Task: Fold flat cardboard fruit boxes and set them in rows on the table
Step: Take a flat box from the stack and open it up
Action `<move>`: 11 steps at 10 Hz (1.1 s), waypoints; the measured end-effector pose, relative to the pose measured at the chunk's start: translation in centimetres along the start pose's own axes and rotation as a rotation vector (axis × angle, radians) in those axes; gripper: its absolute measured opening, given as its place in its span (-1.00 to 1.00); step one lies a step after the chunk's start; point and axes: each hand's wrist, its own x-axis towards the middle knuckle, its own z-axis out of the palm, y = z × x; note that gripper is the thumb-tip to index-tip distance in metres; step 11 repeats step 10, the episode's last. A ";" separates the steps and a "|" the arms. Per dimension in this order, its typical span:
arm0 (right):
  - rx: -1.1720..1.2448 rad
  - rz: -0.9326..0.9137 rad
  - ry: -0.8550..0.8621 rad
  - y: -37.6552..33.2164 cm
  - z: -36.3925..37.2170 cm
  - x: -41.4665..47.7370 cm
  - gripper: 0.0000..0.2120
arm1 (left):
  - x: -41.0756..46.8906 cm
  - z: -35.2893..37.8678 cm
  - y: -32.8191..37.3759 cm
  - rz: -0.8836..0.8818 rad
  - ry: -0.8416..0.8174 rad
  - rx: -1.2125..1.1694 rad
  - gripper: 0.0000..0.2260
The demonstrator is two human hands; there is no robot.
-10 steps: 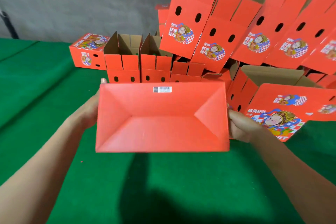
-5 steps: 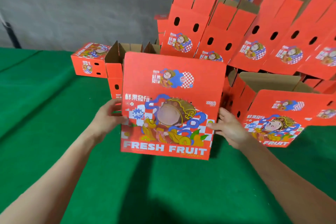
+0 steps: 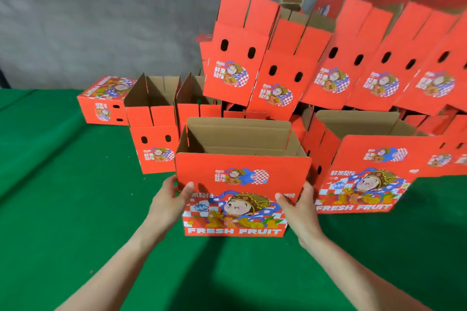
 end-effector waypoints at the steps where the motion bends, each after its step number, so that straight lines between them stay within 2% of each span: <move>1: 0.067 0.034 -0.071 -0.7 0.4 0.8 -0.32 | 0.4 1.2 0.6 0.017 0.012 0.036 -0.66; 2: 0.185 0.176 -0.097 -2.2 -0.6 3.6 -0.19 | 2.1 2.2 2.4 -0.059 -0.046 -0.070 -0.57; 3: 0.317 0.402 -0.074 -4.2 -1.9 6.3 -0.04 | 3.3 3.9 4.2 -0.105 -0.101 -0.157 -0.50; 4: 0.514 0.563 0.051 -6.1 -3.1 9.0 -0.14 | 4.1 6.0 6.5 -0.173 -0.200 -0.211 -0.42; 5: 0.658 0.585 0.060 -7.0 -3.4 10.5 -0.32 | 5.2 8.7 7.8 -0.218 -0.251 -0.252 -0.40; 6: 0.720 0.631 -0.019 -6.1 -2.7 10.6 -0.31 | 6.0 10.9 8.1 -0.179 -0.176 -0.253 -0.43; 7: 0.716 0.624 -0.053 -4.9 -2.5 11.0 -0.37 | 6.8 12.0 7.9 -0.168 -0.096 -0.286 -0.46; 9: 0.619 0.625 -0.040 -4.1 -2.8 11.8 -0.54 | 7.2 13.3 7.7 -0.168 -0.036 -0.276 -0.55; 10: 0.561 0.611 -0.033 -4.2 -3.1 11.7 -0.53 | 6.6 12.6 7.0 -0.183 -0.113 -0.339 -0.62; 11: 0.561 0.611 -0.033 -4.2 -3.1 11.7 -0.53 | 6.6 12.6 7.0 -0.183 -0.113 -0.339 -0.62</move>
